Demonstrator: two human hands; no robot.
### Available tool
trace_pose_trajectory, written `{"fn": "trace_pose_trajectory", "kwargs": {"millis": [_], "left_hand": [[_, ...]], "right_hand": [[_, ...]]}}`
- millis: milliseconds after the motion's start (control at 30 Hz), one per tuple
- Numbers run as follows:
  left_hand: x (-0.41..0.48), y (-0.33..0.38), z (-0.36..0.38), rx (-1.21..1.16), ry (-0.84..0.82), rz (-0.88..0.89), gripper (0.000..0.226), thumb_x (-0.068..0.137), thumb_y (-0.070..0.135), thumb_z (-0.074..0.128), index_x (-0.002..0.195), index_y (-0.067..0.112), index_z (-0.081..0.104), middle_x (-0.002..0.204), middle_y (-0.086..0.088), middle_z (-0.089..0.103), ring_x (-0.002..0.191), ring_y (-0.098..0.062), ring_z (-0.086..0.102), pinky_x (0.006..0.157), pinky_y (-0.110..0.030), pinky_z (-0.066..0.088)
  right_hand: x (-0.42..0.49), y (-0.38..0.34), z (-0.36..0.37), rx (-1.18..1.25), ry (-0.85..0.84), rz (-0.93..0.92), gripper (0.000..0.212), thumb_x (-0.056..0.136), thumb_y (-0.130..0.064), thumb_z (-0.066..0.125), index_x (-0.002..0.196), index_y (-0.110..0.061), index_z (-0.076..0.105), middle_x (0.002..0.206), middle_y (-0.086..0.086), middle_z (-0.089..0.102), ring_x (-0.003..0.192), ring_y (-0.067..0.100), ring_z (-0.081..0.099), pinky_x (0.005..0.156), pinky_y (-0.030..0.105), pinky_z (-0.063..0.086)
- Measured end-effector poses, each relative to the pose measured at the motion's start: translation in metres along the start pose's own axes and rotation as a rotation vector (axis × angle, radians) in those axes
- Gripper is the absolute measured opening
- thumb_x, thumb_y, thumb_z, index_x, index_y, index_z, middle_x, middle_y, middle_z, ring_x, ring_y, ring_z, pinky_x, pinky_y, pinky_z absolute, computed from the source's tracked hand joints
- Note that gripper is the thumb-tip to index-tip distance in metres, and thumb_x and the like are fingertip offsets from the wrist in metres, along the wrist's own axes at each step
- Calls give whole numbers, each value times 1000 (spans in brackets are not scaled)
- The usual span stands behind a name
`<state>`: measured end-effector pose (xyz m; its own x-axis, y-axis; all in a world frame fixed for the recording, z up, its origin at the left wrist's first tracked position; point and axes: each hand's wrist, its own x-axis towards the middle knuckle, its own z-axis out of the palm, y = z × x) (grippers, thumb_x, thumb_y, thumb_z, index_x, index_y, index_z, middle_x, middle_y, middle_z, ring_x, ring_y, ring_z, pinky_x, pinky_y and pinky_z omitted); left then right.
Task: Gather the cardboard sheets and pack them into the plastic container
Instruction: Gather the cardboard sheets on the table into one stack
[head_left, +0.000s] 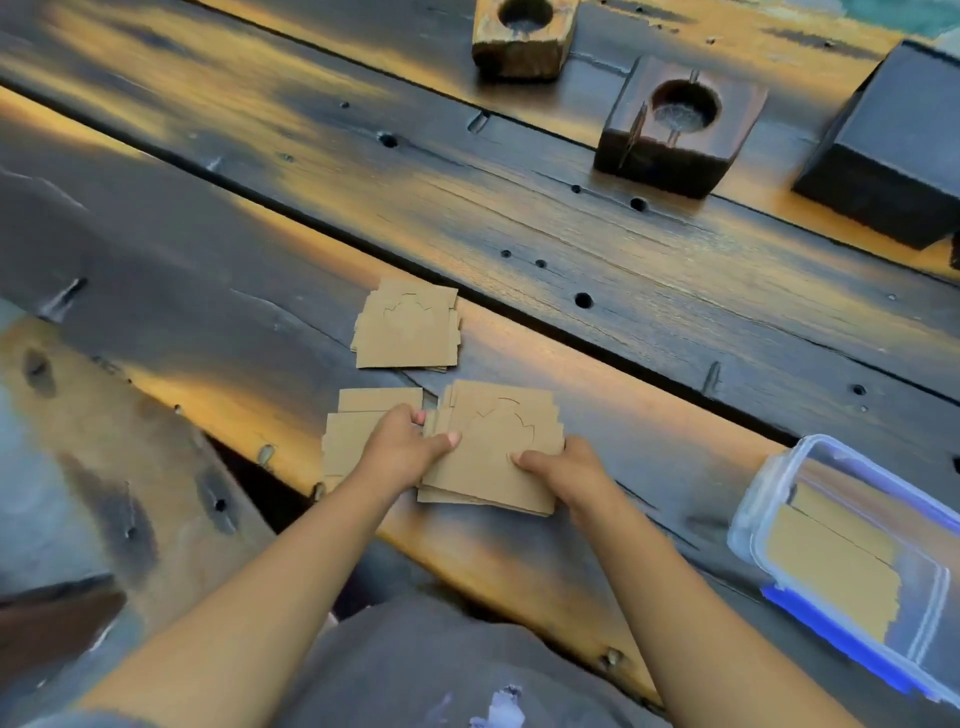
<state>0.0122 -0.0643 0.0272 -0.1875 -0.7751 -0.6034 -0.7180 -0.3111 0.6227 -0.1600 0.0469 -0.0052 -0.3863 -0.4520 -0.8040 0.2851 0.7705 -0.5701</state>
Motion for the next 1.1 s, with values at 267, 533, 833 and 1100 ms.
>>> {"fn": "trace_pose_trajectory", "kwargs": {"millis": [267, 533, 833, 1100], "left_hand": [[-27, -68, -66, -51, 110, -88, 25, 82, 26, 77, 90, 21, 54, 81, 12, 55, 73, 2, 52, 56, -16, 37], [18, -88, -113, 6, 33, -5, 37, 80, 31, 77, 99, 25, 46, 87, 10, 56, 76, 1, 53, 56, -19, 37], [53, -97, -139, 124, -67, -13, 51, 78, 31, 77, 117, 14, 49, 109, -5, 58, 96, -20, 59, 83, -38, 52], [59, -112, -133, 118, -98, -120, 52, 79, 27, 77, 123, 13, 51, 107, -1, 59, 91, -15, 58, 65, -22, 44]], "right_hand": [[-24, -8, 84, -289, -70, -140, 51, 73, -29, 80, 114, -14, 56, 118, 5, 65, 105, 24, 62, 87, 34, 50], [-16, -40, 140, -455, 49, -91, 49, 74, -42, 76, 107, -16, 51, 114, 3, 62, 103, 23, 59, 88, 40, 51], [-6, -56, 176, -416, 103, 2, 51, 75, -32, 78, 116, -13, 54, 120, 7, 62, 105, 27, 59, 89, 43, 53], [6, -47, 182, -594, 77, 56, 48, 79, -32, 73, 111, -16, 41, 116, 8, 54, 101, 26, 54, 78, 39, 48]]}}
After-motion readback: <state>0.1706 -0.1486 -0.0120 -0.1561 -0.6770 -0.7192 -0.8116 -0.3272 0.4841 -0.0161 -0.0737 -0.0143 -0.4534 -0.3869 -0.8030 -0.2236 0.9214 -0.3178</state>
